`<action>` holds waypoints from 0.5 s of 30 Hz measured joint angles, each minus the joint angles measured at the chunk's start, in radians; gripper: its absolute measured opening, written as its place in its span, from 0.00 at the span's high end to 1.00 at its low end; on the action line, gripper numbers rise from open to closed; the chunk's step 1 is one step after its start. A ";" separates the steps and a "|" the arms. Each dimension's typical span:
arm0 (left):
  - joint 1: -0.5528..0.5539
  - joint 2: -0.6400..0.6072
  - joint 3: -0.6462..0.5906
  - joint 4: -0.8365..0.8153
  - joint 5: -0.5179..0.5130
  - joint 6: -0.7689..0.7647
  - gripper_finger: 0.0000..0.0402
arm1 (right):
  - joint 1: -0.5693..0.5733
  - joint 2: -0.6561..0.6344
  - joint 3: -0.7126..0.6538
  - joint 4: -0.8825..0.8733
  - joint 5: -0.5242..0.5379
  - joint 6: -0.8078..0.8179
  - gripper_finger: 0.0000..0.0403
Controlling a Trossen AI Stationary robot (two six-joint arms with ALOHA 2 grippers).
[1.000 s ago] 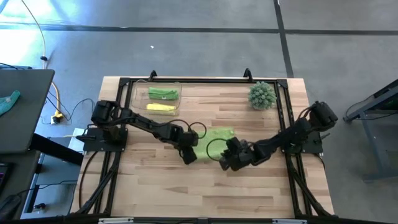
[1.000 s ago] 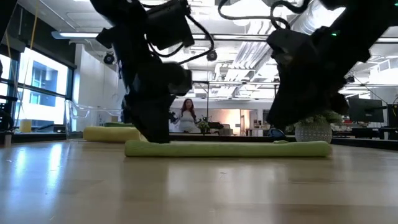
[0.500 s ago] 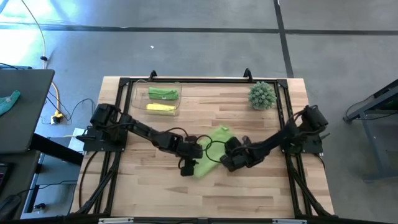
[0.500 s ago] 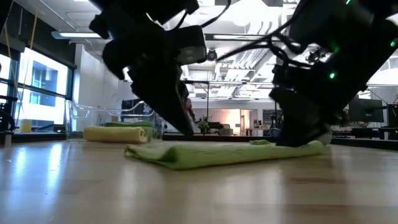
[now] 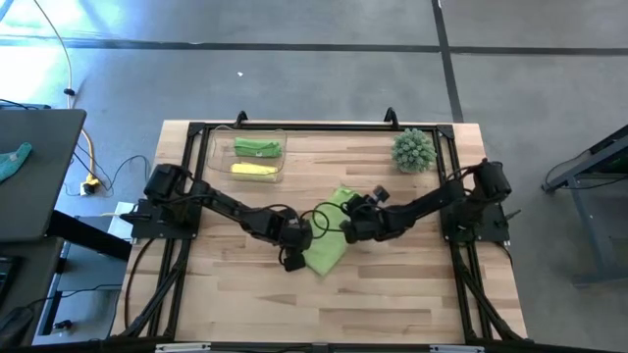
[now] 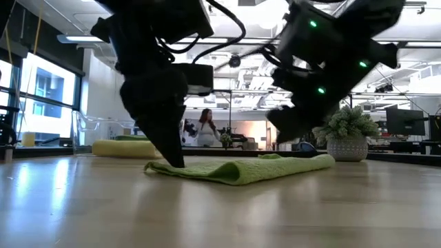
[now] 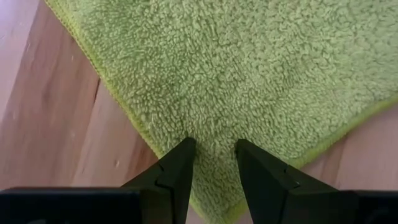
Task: Roll microfiber towels into tight, uniform cylinder then place into a basket
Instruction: Fold the light green microfiber cloth
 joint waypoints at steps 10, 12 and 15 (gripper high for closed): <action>-0.041 0.052 0.001 0.119 0.025 0.005 0.71 | 0.103 -0.130 0.091 -0.183 -0.007 -0.063 0.77; -0.050 0.051 0.000 0.196 0.039 0.021 0.71 | 0.137 -0.184 0.093 -0.268 0.012 -0.067 0.77; -0.055 0.059 -0.005 0.326 0.076 0.043 0.71 | 0.180 -0.273 0.075 -0.407 0.026 -0.037 0.77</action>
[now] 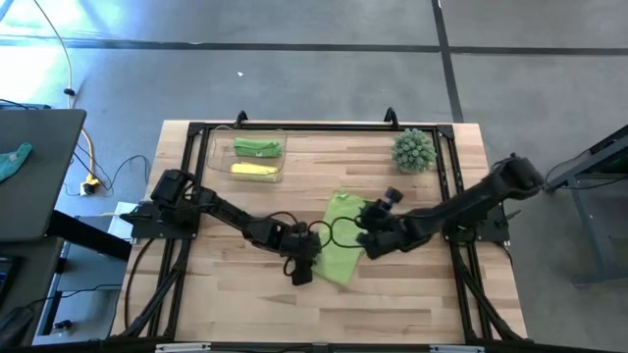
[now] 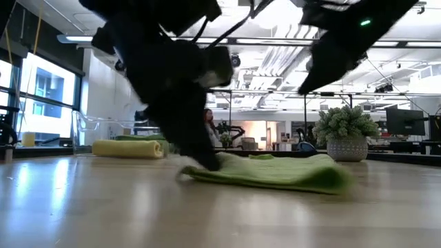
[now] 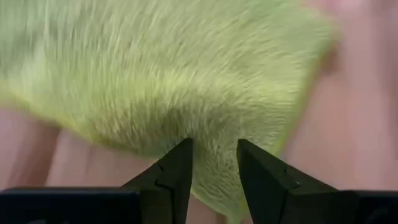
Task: Roll microfiber towels into tight, uniform cylinder then place into a basket
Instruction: Fold the light green microfiber cloth
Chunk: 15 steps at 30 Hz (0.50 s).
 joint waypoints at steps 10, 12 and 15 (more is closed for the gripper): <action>0.017 -0.013 0.011 0.235 -0.046 0.200 0.71 | 0.061 -0.174 -0.040 -0.162 -0.346 0.344 0.77; 0.032 -0.011 0.011 0.232 -0.096 0.275 0.71 | 0.067 -0.182 -0.040 -0.149 -0.414 0.393 0.77; 0.069 -0.003 0.010 0.224 -0.143 0.322 0.71 | 0.068 -0.182 -0.040 -0.142 -0.460 0.400 0.77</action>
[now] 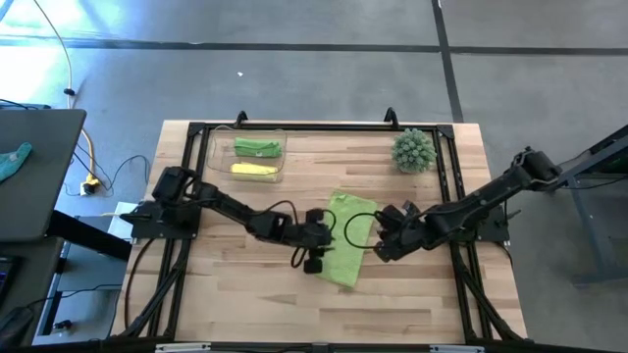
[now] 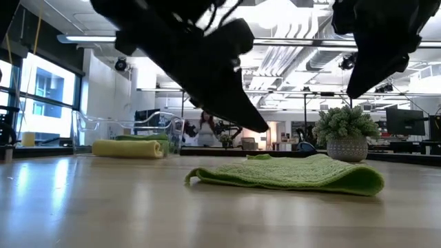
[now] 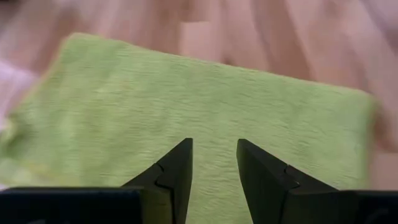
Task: Roll microfiber towels into tight, uniform cylinder then place into a basket
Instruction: Fold the light green microfiber cloth
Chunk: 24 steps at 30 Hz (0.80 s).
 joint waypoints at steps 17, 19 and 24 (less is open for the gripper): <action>0.085 0.108 0.004 -0.023 0.072 -0.090 0.71 | -0.001 0.001 0.000 0.017 -0.047 -0.148 0.77; 0.072 0.108 0.006 -0.044 0.071 -0.101 0.71 | -0.001 0.001 0.000 0.020 -0.047 -0.146 0.77; 0.030 0.102 0.007 -0.119 0.064 -0.262 0.71 | -0.001 0.001 0.000 0.022 -0.047 -0.143 0.77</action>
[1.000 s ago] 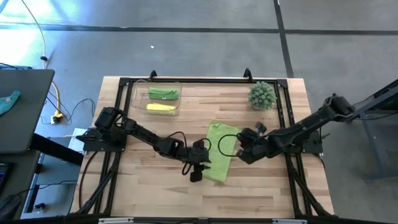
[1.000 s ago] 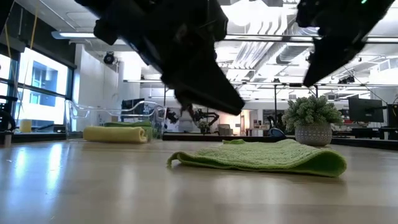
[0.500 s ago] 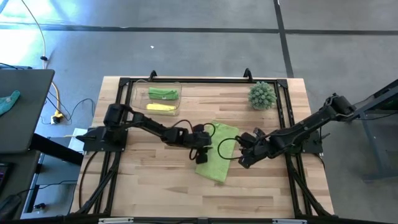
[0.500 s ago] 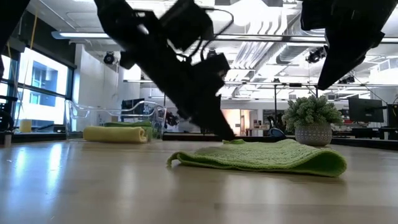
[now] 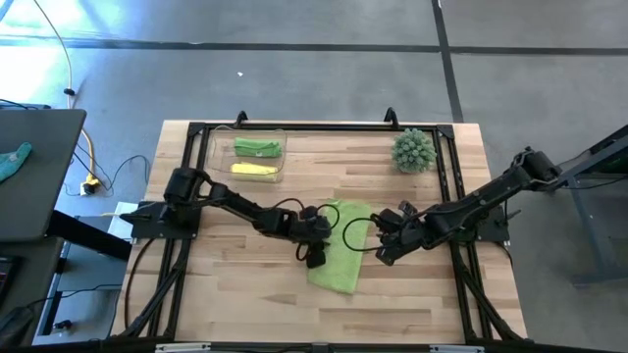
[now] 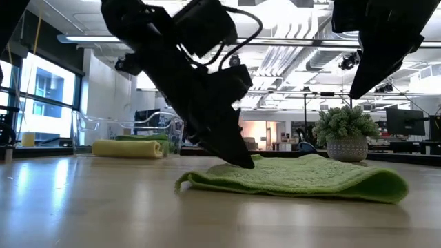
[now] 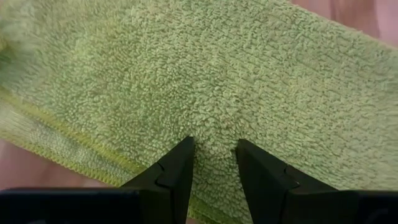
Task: Roll microfiber towels into tight, uniform cylinder then place into a basket
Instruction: Fold the light green microfiber cloth, then roll the light green microfiber cloth
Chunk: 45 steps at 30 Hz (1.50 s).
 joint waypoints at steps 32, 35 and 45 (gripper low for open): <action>-0.178 -0.096 -0.009 -0.102 -0.174 0.089 0.71 | 0.000 0.000 0.000 0.012 0.000 0.000 0.77; -0.183 -0.096 -0.008 -0.096 -0.145 0.114 0.71 | 0.000 0.000 0.000 0.012 0.000 0.000 0.77; -0.220 -0.097 -0.008 -0.095 -0.071 0.183 0.71 | 0.000 0.000 0.000 0.013 0.000 0.000 0.77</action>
